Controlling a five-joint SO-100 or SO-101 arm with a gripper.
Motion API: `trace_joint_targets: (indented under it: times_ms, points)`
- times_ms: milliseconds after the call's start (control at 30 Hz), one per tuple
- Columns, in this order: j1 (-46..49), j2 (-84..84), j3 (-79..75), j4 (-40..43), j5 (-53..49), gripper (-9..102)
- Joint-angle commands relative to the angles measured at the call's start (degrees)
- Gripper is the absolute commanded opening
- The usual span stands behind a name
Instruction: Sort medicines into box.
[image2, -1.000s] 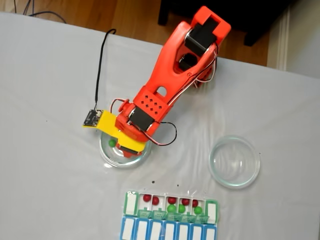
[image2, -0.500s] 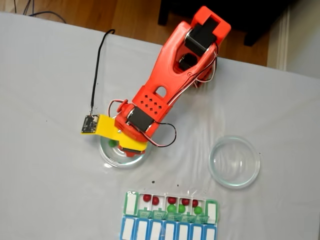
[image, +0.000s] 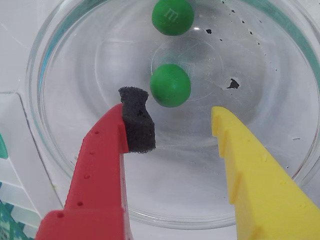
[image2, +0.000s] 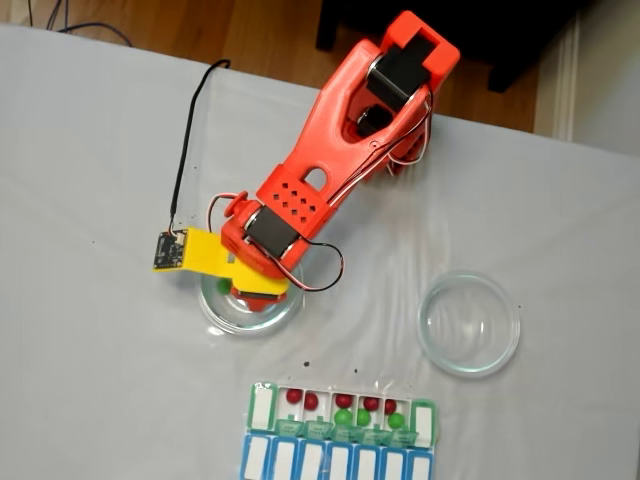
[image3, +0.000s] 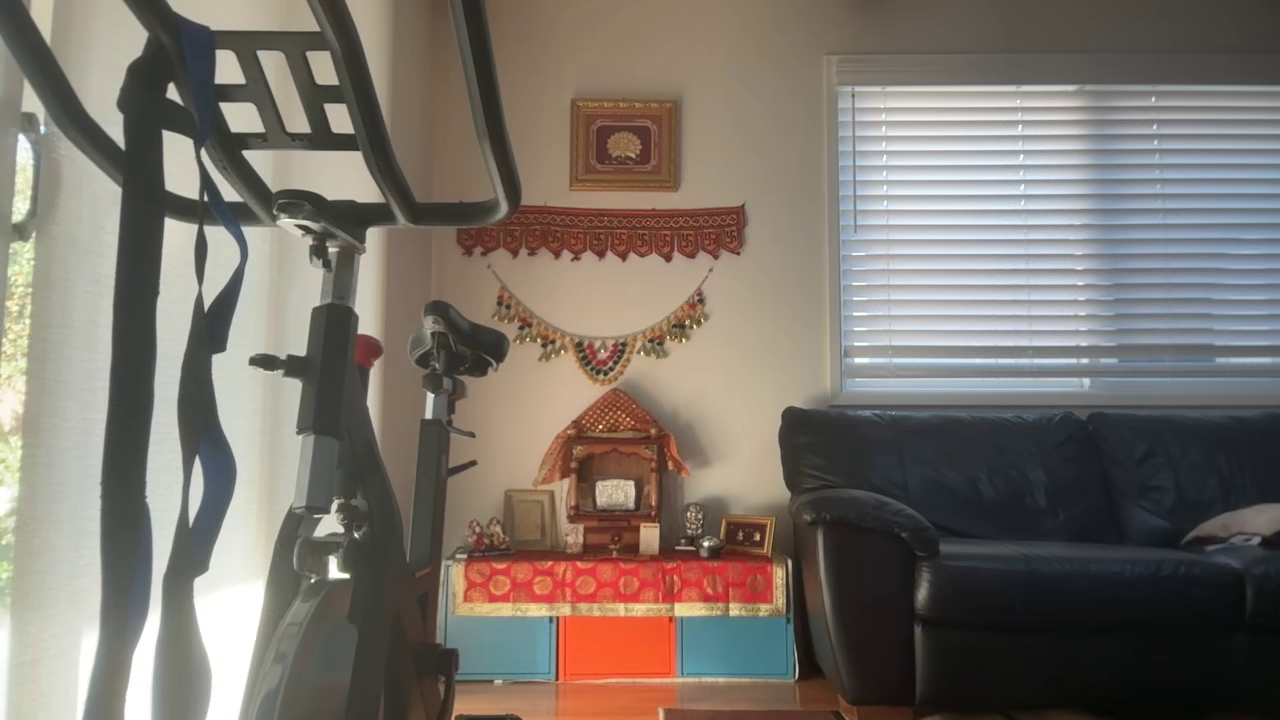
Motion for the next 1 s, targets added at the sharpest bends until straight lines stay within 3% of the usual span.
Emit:
trace_joint_targets:
  times_ms: [0, 967]
  points:
    - [-0.09, 3.25, -2.81, -0.79, -1.05, 23]
    - [1.14, -2.2, -7.56, 0.53, -12.74, 26]
